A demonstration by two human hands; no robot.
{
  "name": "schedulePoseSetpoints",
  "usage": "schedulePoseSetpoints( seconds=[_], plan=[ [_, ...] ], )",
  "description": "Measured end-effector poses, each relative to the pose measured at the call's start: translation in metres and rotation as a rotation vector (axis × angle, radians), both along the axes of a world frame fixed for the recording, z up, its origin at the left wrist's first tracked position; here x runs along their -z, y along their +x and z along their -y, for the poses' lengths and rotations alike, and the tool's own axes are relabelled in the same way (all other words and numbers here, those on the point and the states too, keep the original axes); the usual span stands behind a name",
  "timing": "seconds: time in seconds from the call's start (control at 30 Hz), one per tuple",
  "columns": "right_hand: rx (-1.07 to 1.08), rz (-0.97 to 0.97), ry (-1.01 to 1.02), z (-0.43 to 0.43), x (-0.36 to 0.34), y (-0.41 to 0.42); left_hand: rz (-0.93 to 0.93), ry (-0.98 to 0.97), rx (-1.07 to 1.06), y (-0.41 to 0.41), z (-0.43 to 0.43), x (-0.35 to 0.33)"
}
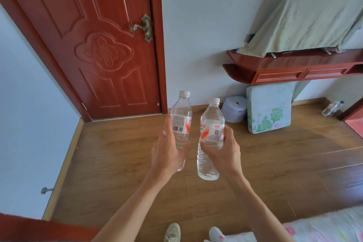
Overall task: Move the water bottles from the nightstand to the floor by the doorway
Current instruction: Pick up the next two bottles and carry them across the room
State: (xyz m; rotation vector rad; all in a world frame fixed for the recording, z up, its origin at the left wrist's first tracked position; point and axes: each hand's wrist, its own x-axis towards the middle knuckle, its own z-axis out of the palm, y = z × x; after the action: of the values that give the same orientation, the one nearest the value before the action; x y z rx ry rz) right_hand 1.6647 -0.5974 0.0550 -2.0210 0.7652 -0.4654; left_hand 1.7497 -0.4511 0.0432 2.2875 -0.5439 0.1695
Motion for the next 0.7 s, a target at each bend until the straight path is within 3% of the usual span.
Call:
schedulePoseSetpoints(
  seconds=[0.3,0.7],
  plan=[
    [0.098,-0.002,0.012,0.018,-0.004,0.073,-0.024,-0.042,0.099,0.079,0.022,-0.002],
    [0.224,-0.004,0.024,0.087,0.001,0.11,-0.007,0.013,0.181,0.142,0.104,0.013]
  ],
)
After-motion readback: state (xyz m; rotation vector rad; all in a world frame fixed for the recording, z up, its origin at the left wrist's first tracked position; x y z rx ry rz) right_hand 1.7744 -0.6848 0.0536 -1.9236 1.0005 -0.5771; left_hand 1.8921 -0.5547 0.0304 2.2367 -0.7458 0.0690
